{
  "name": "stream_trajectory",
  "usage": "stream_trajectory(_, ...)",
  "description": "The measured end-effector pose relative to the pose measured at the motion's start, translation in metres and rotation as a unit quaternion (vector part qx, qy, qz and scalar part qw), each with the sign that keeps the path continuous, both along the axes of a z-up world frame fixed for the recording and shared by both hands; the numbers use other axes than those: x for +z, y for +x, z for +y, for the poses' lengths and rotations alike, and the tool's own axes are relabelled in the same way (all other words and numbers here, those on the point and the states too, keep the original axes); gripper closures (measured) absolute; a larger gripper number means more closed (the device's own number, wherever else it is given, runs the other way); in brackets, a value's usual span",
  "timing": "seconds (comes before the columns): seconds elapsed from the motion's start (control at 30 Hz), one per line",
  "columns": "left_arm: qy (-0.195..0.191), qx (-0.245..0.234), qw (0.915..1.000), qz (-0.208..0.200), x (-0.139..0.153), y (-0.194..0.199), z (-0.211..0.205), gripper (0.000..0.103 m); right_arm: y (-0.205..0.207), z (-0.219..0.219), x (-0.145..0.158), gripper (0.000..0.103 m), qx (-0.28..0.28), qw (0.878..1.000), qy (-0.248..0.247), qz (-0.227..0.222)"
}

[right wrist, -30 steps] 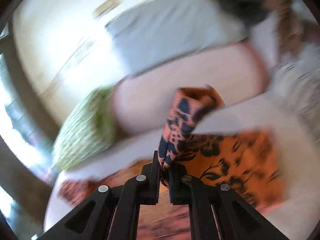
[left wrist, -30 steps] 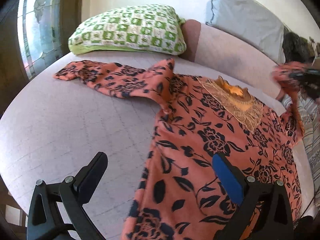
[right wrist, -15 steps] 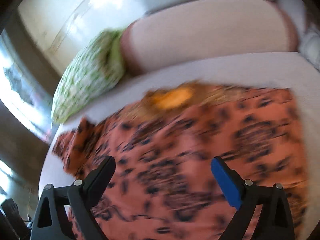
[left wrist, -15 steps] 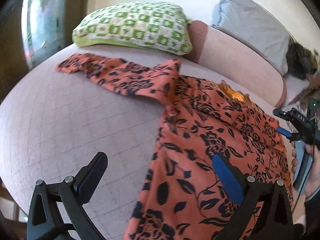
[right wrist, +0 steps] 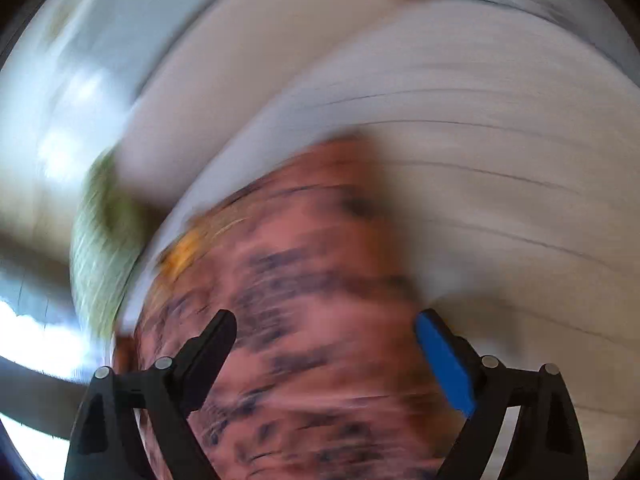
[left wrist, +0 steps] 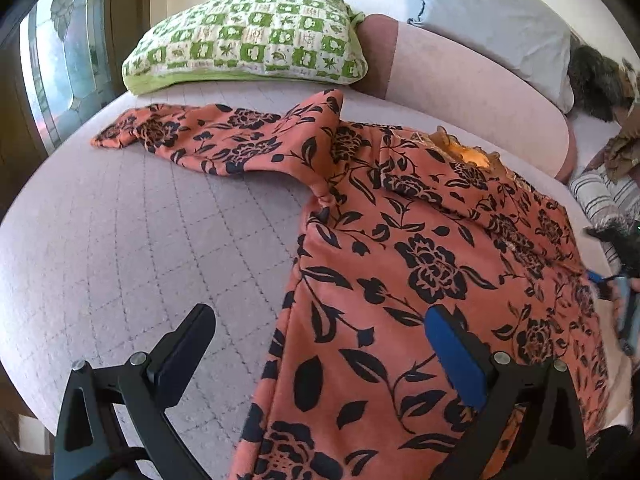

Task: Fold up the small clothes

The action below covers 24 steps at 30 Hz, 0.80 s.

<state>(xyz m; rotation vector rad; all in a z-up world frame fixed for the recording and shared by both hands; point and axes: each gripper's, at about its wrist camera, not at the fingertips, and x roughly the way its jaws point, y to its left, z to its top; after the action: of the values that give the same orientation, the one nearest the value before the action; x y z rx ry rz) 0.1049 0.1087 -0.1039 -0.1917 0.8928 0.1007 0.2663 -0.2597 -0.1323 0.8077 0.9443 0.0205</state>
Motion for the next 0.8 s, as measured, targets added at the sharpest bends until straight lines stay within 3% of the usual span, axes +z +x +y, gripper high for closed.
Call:
stream_trajectory(0.03, 0.0, 0.0, 1.0, 0.0, -0.002, 0.0, 0.001, 0.0, -0.012, -0.014, 0.003, 0.012, -0.026, 0.999, 0.025, -0.021)
stream_trajectory(0.1, -0.012, 0.002, 0.9999, 0.007, -0.007, 0.002, 0.003, 0.0, -0.032, -0.018, 0.017, 0.012, -0.04, 0.998, -0.01, -0.038)
stream_trajectory(0.27, -0.021, -0.002, 0.9997, 0.011, -0.014, 0.001, 0.001, 0.0, -0.031, 0.015, 0.024, 0.013, 0.056, 0.992, -0.113, -0.016)
stream_trajectory(0.3, -0.019, -0.001, 0.9998, 0.011, -0.015, 0.0, 0.001, 0.0, -0.03, 0.014, 0.018, 0.02, 0.063, 0.992, -0.111, -0.008)
stream_trajectory(0.33, -0.019, -0.001, 0.9998, 0.012, -0.015, -0.001, 0.002, 0.0, -0.028, 0.011, 0.012, 0.04, 0.067, 0.992, -0.107, 0.003)
stream_trajectory(0.37, -0.021, -0.001, 0.9997, 0.014, -0.016, -0.001, 0.003, 0.0, -0.024, 0.012, 0.005, 0.047, 0.072, 0.991, -0.114, 0.021)
stream_trajectory(0.43, -0.027, 0.001, 0.9995, 0.018, -0.019, -0.001, 0.004, 0.0, -0.014, 0.027, -0.001, 0.054, 0.092, 0.981, -0.167, 0.033)
stream_trajectory(0.47, -0.028, 0.002, 0.9994, 0.019, -0.019, -0.001, 0.005, 0.0, -0.012, 0.034, 0.0, 0.062, 0.108, 0.974, -0.193, 0.038)
stream_trajectory(0.5, -0.03, 0.002, 0.9994, 0.019, -0.02, -0.001, 0.005, 0.0, -0.011, 0.039, 0.001, 0.082, 0.123, 0.972, -0.199, 0.036)
stream_trajectory(0.6, -0.031, 0.001, 0.9993, 0.018, -0.022, 0.001, 0.004, 0.0, -0.009, 0.031, -0.002, 0.084, 0.118, 0.97, -0.207, 0.04)
stream_trajectory(0.63, -0.031, -0.001, 0.9993, 0.021, -0.022, 0.002, 0.004, 0.0, -0.009, 0.02, -0.014, 0.083, 0.103, 0.979, -0.167, 0.047)
stream_trajectory(0.67, -0.03, -0.003, 0.9993, 0.021, -0.023, 0.002, 0.003, 0.0, -0.009, 0.02, -0.013, 0.083, 0.098, 0.982, -0.159, 0.043)
stream_trajectory(0.77, -0.031, -0.005, 0.9993, 0.021, -0.024, 0.003, 0.002, 0.0, -0.014, 0.012, -0.001, 0.073, 0.093, 0.984, -0.152, 0.028)
stream_trajectory(0.8, -0.037, -0.005, 0.9991, 0.022, -0.025, 0.004, 0.002, 0.0, -0.013, 0.005, 0.005, 0.064, 0.07, 0.987, -0.142, 0.022)
